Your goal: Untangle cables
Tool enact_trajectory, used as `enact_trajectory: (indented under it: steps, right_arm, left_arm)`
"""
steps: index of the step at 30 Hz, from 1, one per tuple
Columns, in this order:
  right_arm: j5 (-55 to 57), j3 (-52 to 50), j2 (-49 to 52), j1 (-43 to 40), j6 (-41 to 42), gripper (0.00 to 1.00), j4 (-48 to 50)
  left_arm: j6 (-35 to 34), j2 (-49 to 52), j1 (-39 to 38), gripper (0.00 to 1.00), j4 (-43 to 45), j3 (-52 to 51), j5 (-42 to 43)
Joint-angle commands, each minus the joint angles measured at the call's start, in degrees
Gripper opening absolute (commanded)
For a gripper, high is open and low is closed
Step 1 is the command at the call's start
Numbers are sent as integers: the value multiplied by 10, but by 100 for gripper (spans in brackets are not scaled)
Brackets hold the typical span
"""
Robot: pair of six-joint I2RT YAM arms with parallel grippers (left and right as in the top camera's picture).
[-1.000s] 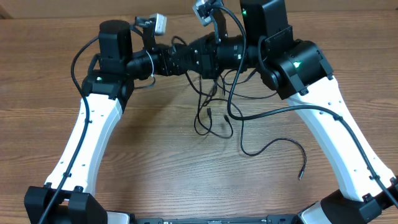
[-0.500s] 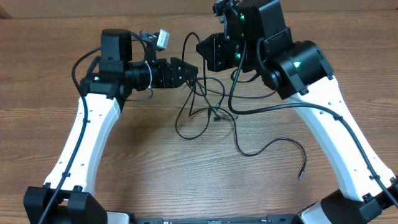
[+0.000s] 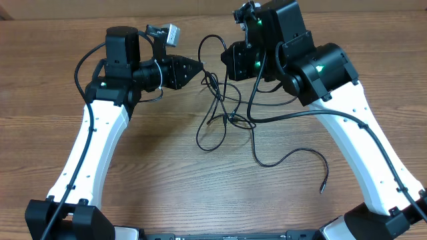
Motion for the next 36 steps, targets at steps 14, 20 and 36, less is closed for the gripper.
enact_trajectory:
  steps: [14,20,36]
  right_arm:
    - [251,2,-4,-33,41,6,-103]
    - [251,2,-4,-48,42,17,-123]
    - [203,2,-4,-49,7,53,-169]
  left_arm:
    - [-175,-25,69,60,228,5,137]
    - [-61,-25,58,64,52,4,108]
    - [58,-25,-30,76,-281,-11,-289]
